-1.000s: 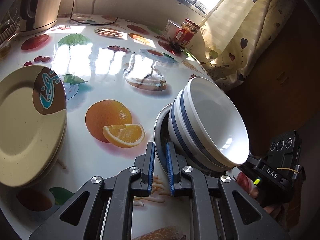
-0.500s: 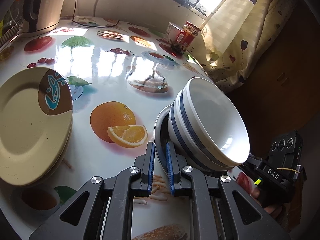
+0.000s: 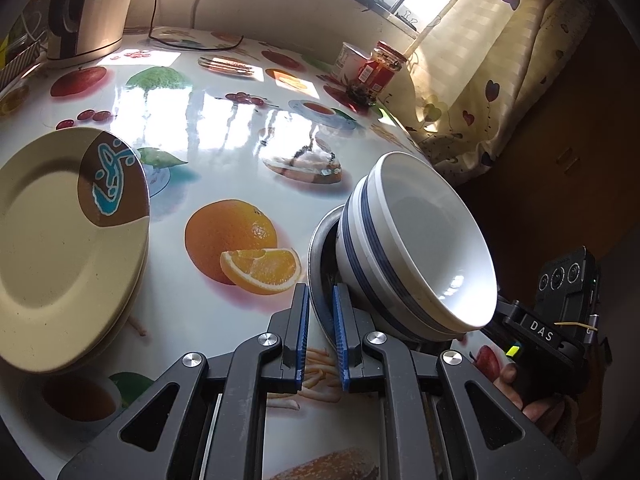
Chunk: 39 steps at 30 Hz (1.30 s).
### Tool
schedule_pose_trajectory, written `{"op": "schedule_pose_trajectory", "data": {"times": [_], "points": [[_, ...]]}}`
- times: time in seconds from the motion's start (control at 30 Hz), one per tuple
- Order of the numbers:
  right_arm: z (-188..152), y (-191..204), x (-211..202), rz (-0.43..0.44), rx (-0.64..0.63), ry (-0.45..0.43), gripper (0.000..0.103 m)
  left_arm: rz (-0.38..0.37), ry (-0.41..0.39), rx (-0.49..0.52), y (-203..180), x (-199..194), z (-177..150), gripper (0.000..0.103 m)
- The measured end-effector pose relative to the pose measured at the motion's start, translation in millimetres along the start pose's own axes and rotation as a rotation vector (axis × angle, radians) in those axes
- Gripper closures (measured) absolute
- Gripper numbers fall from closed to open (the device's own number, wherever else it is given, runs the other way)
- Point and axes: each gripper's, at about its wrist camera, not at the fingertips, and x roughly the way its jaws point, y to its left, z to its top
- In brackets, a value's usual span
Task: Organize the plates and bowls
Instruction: 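Carry the bowl stack with both grippers over the cream plate stack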
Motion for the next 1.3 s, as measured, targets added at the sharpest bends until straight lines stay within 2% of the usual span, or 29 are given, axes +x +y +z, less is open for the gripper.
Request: {"op": "schedule_pose_trajectory", "data": {"times": [0.17, 0.53, 1.3], "points": [[1, -4, 1, 0.038, 0.028, 0.007, 0.092, 0.0, -0.004, -0.001, -1, -1, -1, 0.091], [1, 3, 1, 0.048, 0.028, 0.006, 0.092, 0.002, -0.024, -0.005, 2, -9, 0, 0.091], [14, 56, 10, 0.107, -0.048, 0.01, 0.092, 0.049, -0.095, -0.022, 19, -57, 10, 0.091]]}}
